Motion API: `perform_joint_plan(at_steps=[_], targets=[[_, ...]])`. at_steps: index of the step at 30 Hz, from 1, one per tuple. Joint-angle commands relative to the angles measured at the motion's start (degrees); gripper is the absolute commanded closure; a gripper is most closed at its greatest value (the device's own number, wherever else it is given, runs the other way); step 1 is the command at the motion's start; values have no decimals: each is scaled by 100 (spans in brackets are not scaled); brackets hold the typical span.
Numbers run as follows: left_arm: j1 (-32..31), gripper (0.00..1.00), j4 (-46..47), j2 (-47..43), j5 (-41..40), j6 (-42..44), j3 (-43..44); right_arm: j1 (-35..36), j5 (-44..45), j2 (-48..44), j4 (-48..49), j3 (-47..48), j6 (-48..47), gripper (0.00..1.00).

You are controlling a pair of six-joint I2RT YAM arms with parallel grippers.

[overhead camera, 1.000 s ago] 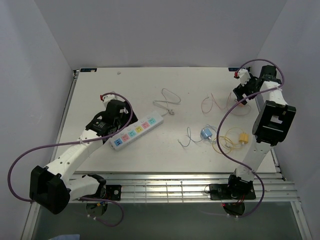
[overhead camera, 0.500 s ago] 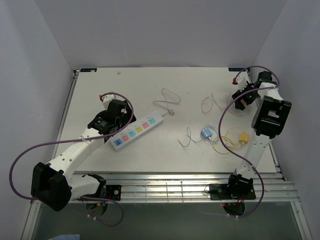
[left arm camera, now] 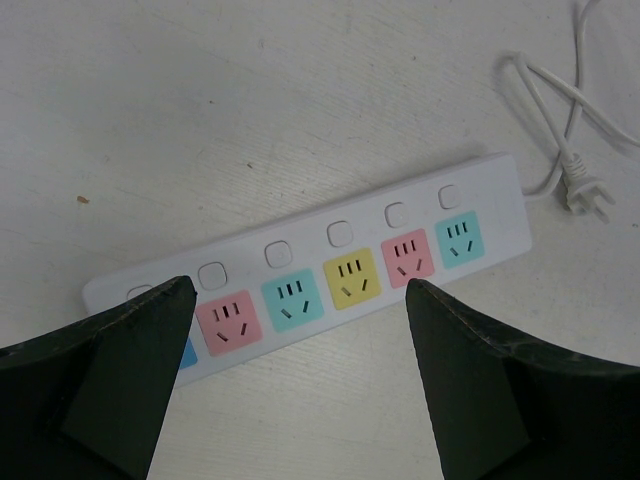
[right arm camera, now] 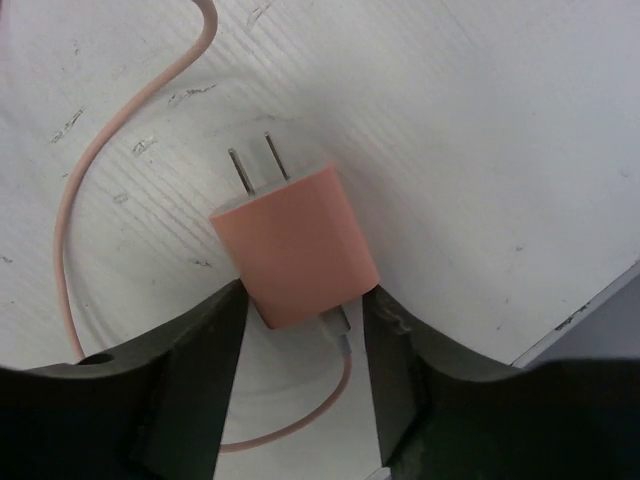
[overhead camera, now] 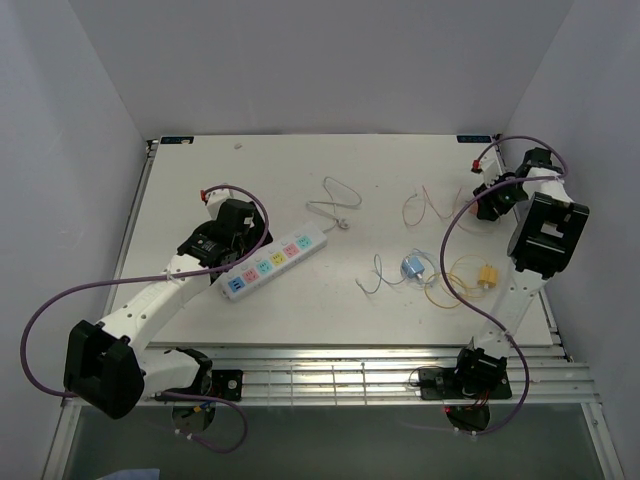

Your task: Insert the plug

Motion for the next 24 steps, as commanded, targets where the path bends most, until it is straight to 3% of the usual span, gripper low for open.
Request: perform_joint_plan(at_steps=[1,14,21,24], targets=[[28,2,51,-42,-84,54,112,-80,-322,-275,-236,-76,-161,47],[28,2,60,-472,65,-25,-108,-80,-1210,-775,-157,-137,-2,83],[28,2,104,-666,364,-52,-213,-80,-1754,-1426,37,-480,181,86],[28,2,279,-674,846,123,-161,-63,-2080,-1830,185,-612,339,86]])
